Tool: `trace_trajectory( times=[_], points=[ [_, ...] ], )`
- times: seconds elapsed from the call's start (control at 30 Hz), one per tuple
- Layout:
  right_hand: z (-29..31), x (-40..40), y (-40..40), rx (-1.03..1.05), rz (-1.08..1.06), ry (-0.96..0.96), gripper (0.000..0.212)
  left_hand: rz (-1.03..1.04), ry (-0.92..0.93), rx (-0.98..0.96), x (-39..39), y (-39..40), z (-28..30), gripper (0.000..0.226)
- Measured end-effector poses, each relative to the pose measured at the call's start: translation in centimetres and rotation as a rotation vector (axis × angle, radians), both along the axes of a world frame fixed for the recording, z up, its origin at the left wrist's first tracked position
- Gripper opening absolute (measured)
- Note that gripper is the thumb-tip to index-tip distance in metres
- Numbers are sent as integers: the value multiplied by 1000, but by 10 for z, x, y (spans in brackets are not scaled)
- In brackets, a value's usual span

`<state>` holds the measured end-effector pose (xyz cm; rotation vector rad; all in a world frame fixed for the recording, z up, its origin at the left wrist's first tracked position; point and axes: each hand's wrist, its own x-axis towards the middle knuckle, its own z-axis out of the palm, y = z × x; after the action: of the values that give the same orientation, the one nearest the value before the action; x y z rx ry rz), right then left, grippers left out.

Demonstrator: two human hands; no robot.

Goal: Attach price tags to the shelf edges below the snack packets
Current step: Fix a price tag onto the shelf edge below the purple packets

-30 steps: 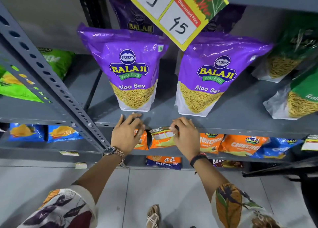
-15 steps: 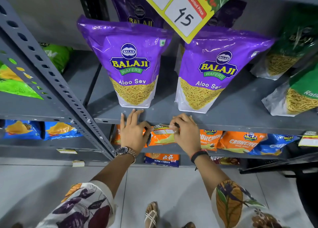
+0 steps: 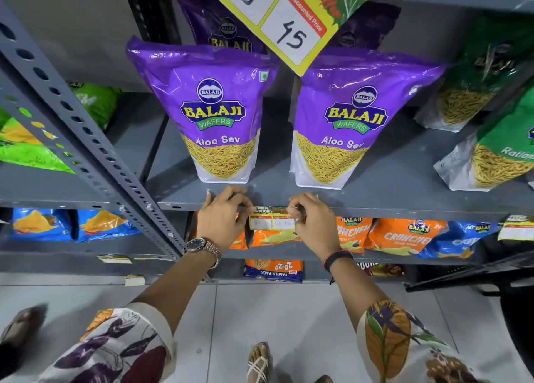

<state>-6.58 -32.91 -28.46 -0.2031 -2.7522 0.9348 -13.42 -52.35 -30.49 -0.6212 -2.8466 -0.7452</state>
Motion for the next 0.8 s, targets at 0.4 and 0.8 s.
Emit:
trace_trajectory(
  times=[0.4, 0.8],
  points=[
    [-9, 1, 5, 129, 50, -23, 8, -32, 29, -70, -1, -5, -3, 6],
    [-16, -4, 1, 145, -86, 69, 11, 50, 70, -35, -6, 4, 7, 13]
  ],
)
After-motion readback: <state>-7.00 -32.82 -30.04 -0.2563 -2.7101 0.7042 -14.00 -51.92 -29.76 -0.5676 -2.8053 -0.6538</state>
